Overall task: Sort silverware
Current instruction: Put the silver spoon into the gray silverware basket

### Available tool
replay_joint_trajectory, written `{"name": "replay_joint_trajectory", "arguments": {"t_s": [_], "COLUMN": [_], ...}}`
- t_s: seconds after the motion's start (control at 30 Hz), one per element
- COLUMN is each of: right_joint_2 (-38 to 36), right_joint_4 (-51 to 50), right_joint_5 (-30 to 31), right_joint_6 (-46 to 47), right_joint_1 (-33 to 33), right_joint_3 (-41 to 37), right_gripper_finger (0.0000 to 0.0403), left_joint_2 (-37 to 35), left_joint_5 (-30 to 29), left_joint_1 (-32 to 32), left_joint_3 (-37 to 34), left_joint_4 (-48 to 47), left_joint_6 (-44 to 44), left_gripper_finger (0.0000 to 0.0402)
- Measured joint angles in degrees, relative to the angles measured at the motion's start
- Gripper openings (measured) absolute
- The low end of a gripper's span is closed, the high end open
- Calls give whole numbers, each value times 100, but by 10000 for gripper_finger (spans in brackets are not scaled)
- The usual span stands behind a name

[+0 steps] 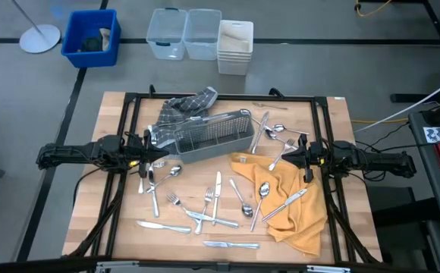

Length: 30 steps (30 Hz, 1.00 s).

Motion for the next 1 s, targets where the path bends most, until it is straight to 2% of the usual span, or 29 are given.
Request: {"name": "replay_joint_trajectory", "arguments": {"t_s": [0.23, 0.47, 0.7, 0.87, 1.0], "right_joint_2": [0, 20, 275, 699, 1222], "right_joint_4": [203, 294, 288, 267, -136], "right_joint_5": [60, 1149, 1954, 2421, 2889], "right_joint_6": [0, -1, -15, -29, -124], "right_joint_1": [0, 0, 0, 0, 0], "right_joint_3": [-13, -9, 38, 435, 963], "right_gripper_finger": [28, 28, 28, 28, 28], "left_joint_2": [0, 0, 0, 0, 0], "left_joint_5": [0, 1, 0, 0, 1], "left_joint_1": [0, -1, -1, 0, 1], "left_joint_3": [0, 0, 0, 0, -2], "left_joint_4": [0, 0, 0, 0, 14], "left_joint_6": [-2, 0, 0, 5, 196], "left_gripper_finger": [0, 0, 0, 0, 0]}}
